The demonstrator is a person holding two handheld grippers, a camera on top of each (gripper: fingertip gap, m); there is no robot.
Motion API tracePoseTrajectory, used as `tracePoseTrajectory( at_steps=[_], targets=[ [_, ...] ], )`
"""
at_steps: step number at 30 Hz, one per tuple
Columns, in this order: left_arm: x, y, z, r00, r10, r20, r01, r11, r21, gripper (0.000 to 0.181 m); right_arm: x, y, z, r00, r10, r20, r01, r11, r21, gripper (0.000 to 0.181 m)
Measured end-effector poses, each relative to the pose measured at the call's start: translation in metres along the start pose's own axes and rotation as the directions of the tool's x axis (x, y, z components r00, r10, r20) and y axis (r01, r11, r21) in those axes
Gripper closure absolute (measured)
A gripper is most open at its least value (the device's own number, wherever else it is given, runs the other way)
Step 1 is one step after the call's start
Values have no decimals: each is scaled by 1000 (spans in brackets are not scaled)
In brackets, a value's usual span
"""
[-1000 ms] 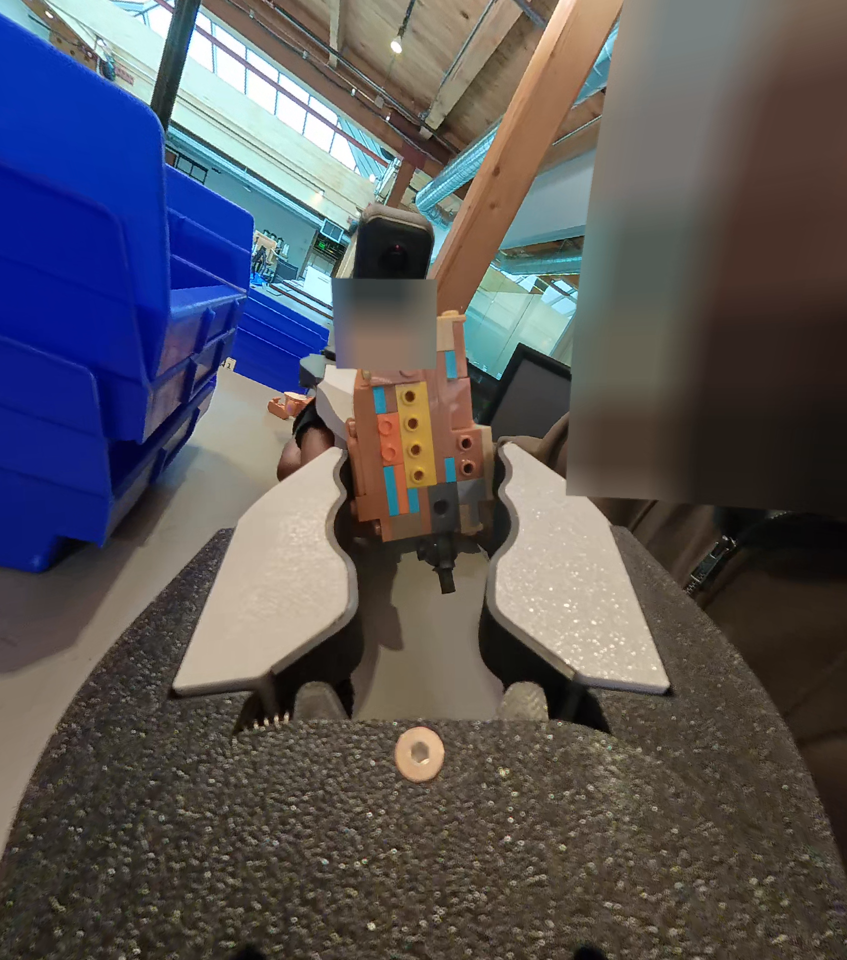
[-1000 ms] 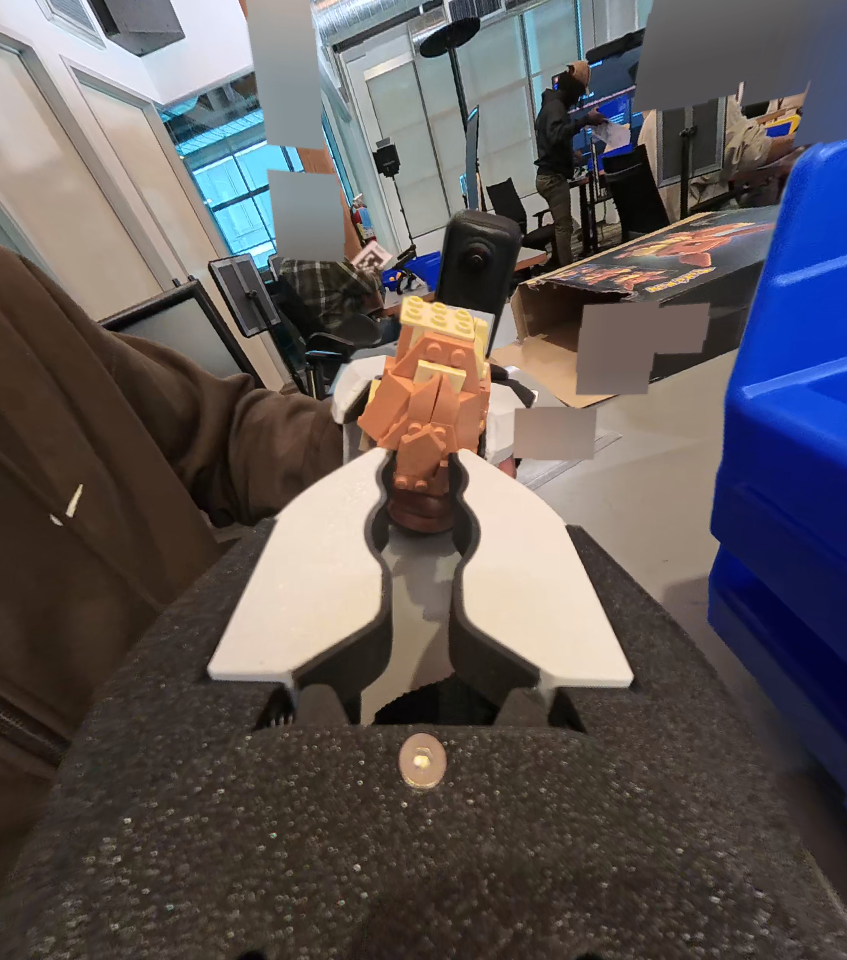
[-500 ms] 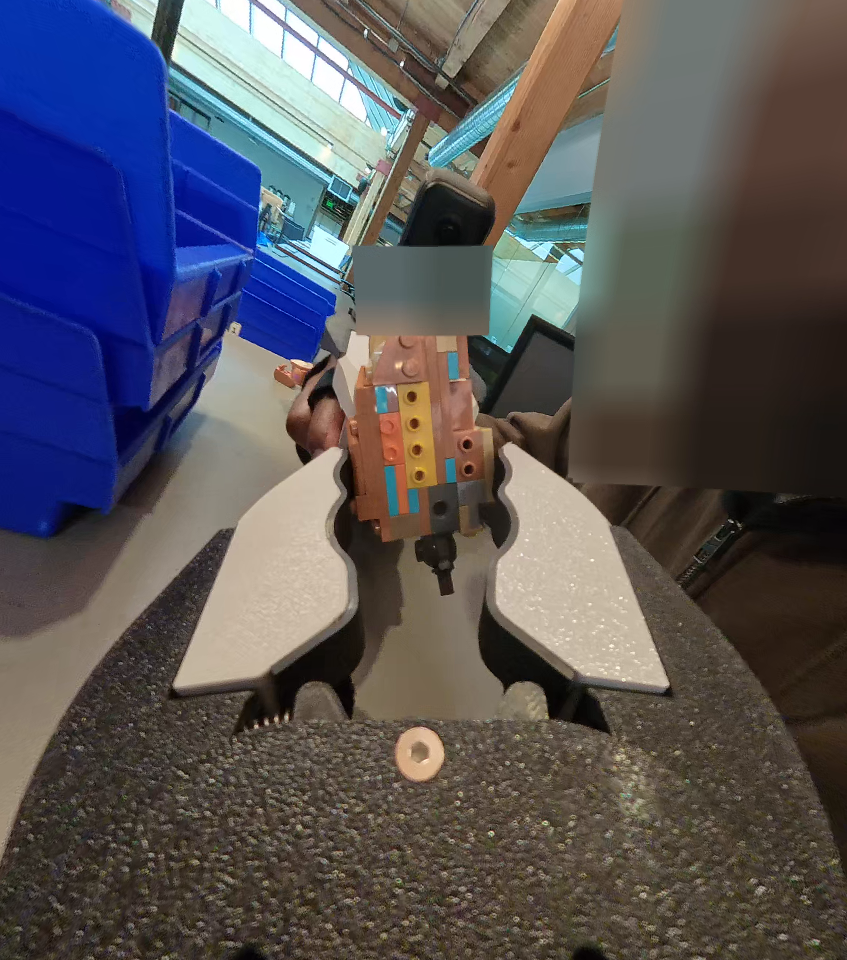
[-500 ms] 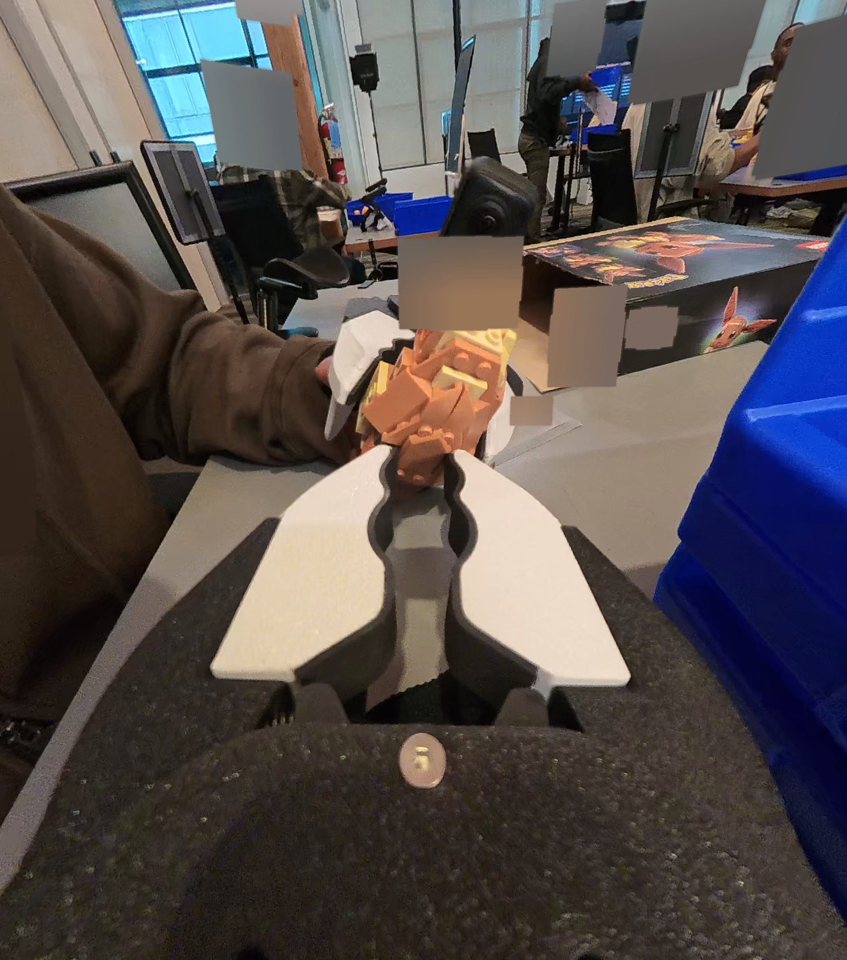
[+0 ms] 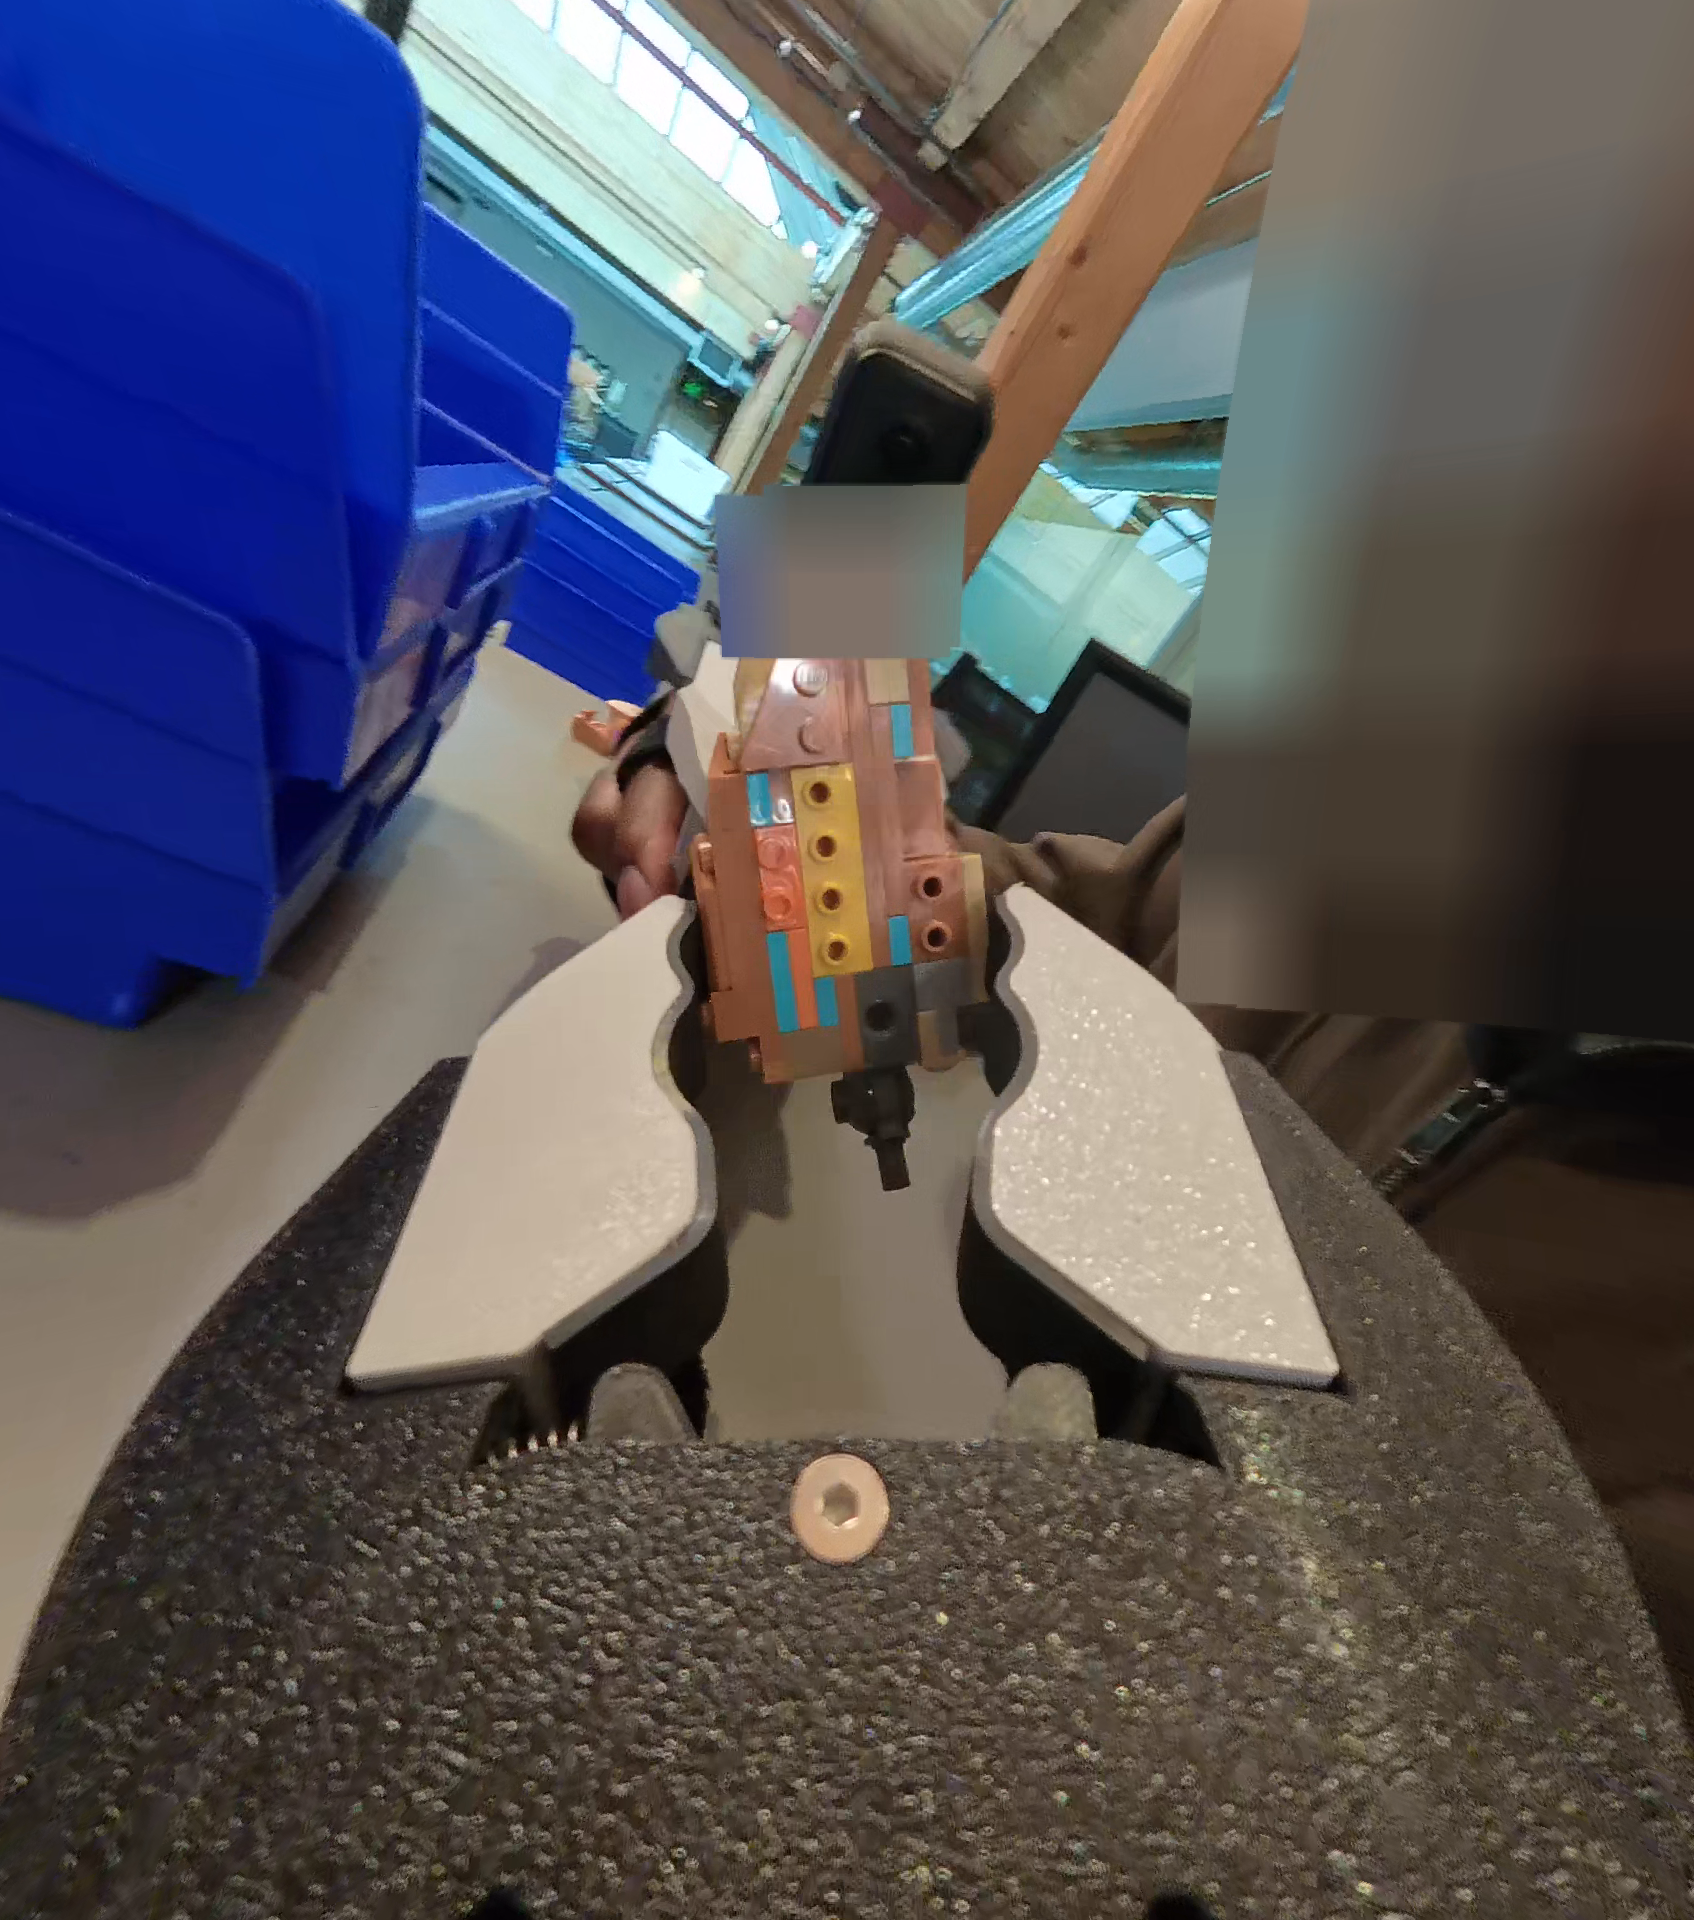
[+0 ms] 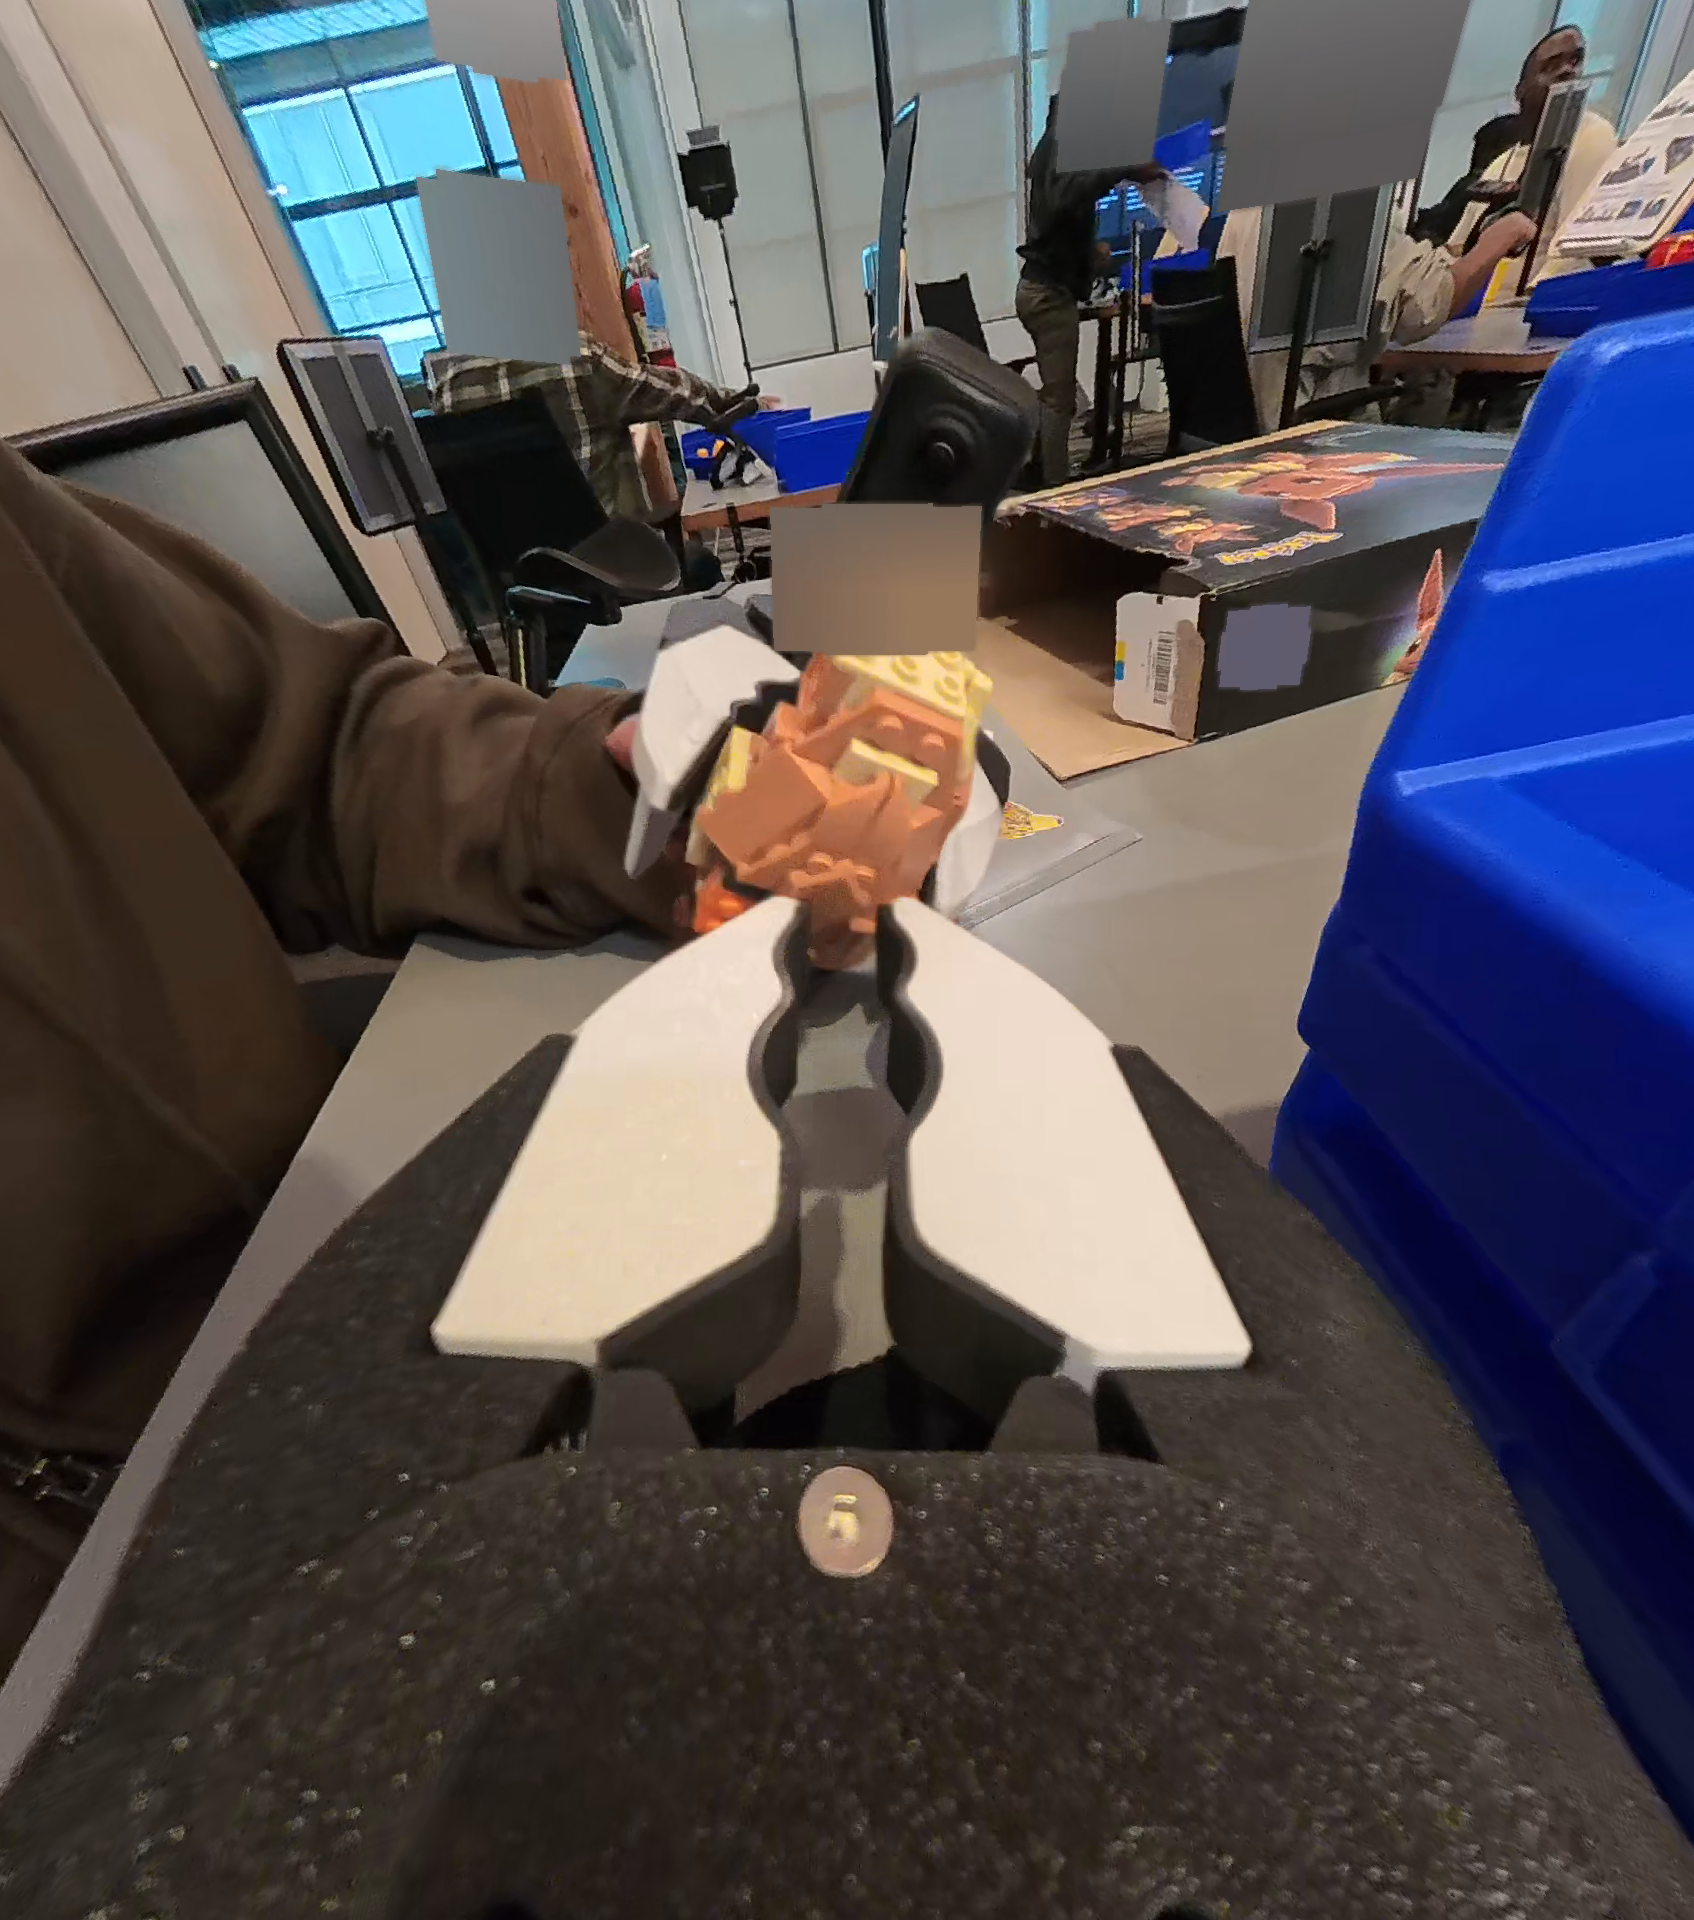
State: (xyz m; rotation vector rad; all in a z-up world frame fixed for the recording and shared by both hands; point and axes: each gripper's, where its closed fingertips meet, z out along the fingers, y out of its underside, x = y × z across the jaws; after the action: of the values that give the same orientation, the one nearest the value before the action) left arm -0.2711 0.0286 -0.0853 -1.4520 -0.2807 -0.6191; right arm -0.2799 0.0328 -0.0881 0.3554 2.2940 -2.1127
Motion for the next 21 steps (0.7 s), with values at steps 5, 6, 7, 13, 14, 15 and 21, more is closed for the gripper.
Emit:
tracePoseTrajectory(
  at_steps=[5, 6, 7, 13, 14, 15, 21],
  targets=[
    [-13, -2, -1, 979, 146, 145, -143, 989, -30, 130, 2, -3, 3, 999, 23, -31, -23, 1000, 10, 153],
    [-16, -2, -2, 967, 183, 180, -177, 983, -46, 130, 4, -3, 3, 999, 34, -41, -33, 999, 17, 151],
    [-19, -1, -3, 952, 220, 213, -211, 975, -65, 130, 6, -4, 3, 998, 49, -49, -48, 999, 22, 150],
    [-27, 8, 0, 830, 464, 309, -404, 883, -240, 129, 13, 2, 5, 991, 104, -80, -104, 995, 0, 143],
    [-27, 12, 2, 817, 494, 298, -424, 864, -271, 129, 13, 4, 6, 992, 101, -78, -102, 995, -13, 143],
    [-26, 15, 3, 809, 512, 288, -436, 852, -289, 129, 11, 7, 7, 993, 95, -69, -97, 995, -27, 143],
    [-20, 19, 3, 873, 429, 234, -367, 892, -266, 130, 3, 9, 7, 998, 51, -26, -52, 997, -54, 146]
  ],
)
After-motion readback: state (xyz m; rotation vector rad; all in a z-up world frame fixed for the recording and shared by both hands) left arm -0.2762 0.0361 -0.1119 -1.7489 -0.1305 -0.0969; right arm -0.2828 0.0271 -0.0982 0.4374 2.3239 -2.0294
